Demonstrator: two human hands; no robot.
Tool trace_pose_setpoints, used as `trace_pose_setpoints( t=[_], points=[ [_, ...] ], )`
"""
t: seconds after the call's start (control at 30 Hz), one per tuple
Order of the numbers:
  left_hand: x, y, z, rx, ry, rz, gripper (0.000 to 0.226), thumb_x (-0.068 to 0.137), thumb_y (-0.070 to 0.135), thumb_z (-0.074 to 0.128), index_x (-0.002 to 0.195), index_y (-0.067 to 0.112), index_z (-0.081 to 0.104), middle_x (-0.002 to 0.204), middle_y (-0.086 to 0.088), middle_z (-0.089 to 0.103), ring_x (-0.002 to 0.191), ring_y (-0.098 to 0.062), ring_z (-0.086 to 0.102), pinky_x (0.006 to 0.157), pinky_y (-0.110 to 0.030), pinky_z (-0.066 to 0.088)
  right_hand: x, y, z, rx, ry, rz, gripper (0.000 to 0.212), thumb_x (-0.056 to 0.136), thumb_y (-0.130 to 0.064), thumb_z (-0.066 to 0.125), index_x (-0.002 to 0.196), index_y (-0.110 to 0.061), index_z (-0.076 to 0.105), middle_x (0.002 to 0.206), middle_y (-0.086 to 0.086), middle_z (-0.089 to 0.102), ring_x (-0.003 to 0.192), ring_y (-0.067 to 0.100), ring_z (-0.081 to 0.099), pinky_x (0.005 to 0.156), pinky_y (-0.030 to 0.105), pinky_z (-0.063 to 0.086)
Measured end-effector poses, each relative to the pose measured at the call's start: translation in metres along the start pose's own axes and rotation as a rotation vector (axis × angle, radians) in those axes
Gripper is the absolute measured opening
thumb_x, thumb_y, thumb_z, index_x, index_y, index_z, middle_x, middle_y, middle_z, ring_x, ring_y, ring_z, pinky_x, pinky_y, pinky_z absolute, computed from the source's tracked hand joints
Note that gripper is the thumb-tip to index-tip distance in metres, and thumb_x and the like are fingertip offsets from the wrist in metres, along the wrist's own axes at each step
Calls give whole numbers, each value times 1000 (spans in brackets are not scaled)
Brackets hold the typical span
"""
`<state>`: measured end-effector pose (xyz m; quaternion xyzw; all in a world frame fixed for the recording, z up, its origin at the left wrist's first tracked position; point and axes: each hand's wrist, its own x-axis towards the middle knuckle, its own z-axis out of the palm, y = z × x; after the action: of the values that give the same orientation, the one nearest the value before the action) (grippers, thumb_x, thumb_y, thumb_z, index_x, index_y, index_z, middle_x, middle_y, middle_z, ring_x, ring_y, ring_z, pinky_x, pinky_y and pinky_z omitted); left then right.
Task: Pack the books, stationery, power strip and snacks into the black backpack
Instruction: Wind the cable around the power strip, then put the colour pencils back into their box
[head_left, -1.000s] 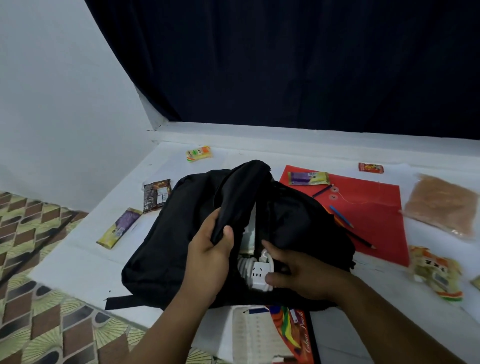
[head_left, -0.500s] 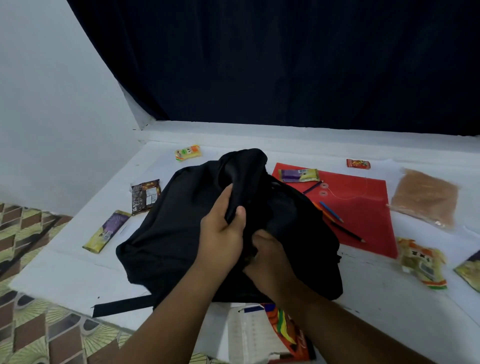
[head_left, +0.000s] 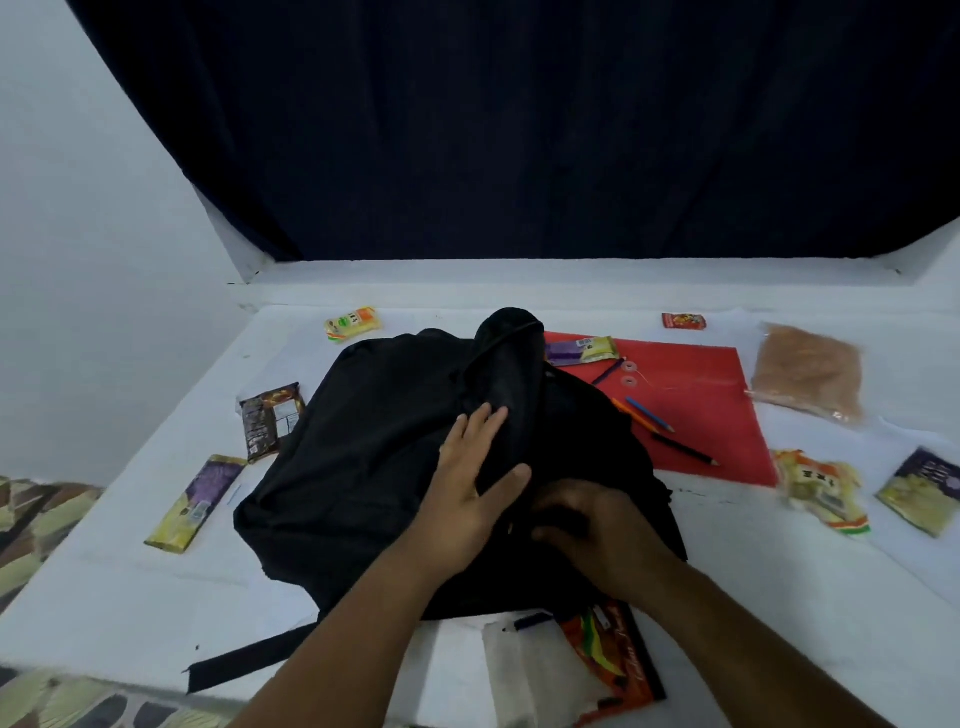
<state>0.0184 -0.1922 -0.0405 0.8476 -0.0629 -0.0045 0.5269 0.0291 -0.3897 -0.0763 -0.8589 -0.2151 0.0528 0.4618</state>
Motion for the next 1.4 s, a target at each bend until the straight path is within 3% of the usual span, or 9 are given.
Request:
trace_pose_setpoints(
  t=[0.13, 0.27, 0.47, 0.57, 0.7, 0.83, 1.0, 1.27, 1.4],
  points=[
    [-4, -11, 4, 233, -89, 148, 56, 99, 34, 50, 150, 41, 30, 164, 20, 5, 149, 3, -18, 124, -46, -12, -40, 5, 4, -104, 271, -25, 21, 86, -8, 72, 100, -24, 74, 105, -22, 66, 103, -8, 60, 91, 9, 44],
    [-21, -29, 13, 354, -94, 412, 46, 92, 23, 49, 136, 24, 60, 163, 6, 25, 155, -12, 1, 123, -45, -5, -74, 3, 11, -197, 480, 25, 27, 81, -2, 75, 102, -20, 74, 119, -12, 63, 121, -5, 52, 100, 9, 39],
    [-48, -46, 17, 715, -197, 556, 55, 87, 71, 51, 123, 32, 67, 167, 3, 18, 156, -27, 1, 122, -59, 4, -124, 3, 40, -219, 431, 271, 46, 86, -36, 68, 129, -36, 54, 138, -14, 47, 131, 0, 41, 107, 22, 39],
    [-45, -51, 15, 819, -175, 605, 39, 86, 58, 62, 114, 31, 70, 166, -1, 22, 154, -34, 8, 122, -55, 3, -136, 9, 55, -310, 431, 423, 66, 79, -38, 79, 137, -21, 52, 137, 0, 54, 133, 22, 43, 108, 35, 39],
    [-32, -55, 16, 785, -64, 590, 15, 85, 28, 75, 100, 26, 72, 161, -1, 34, 152, -34, 18, 122, -52, 9, -139, 5, 64, -343, 484, 510, 56, 77, -44, 77, 128, -26, 61, 125, -8, 62, 129, 19, 50, 112, 40, 38],
    [-32, -53, 20, 765, -70, 546, 15, 87, 26, 72, 102, 25, 71, 161, -1, 32, 153, -34, 14, 122, -55, 8, -137, -4, 52, -283, 591, 595, 44, 70, -37, 77, 111, -36, 63, 99, -8, 68, 94, 15, 63, 75, 39, 55],
    [-39, -52, 21, 773, -80, 530, 21, 84, 31, 73, 105, 26, 71, 161, -1, 33, 153, -33, 14, 123, -56, 6, -150, -10, 33, -160, 726, 650, 59, 71, -15, 87, 123, -17, 60, 107, -3, 58, 98, 15, 55, 84, 31, 47],
    [-42, -23, 52, 584, -39, 449, 27, 82, 36, 76, 108, 31, 70, 146, 5, 51, 149, -20, 24, 122, -43, 3, -170, 0, -3, 171, 905, 760, 83, 65, -15, 92, 134, -20, 48, 95, -8, 56, 82, 4, 57, 63, 18, 43],
    [-41, -10, 85, 440, -90, 523, 27, 82, 28, 74, 109, 24, 72, 139, 2, 56, 138, -18, 39, 118, -44, 23, -175, 13, -30, 269, 957, 720, 71, 70, -10, 88, 130, -20, 50, 92, -14, 57, 80, 0, 56, 62, 16, 41]
  ],
)
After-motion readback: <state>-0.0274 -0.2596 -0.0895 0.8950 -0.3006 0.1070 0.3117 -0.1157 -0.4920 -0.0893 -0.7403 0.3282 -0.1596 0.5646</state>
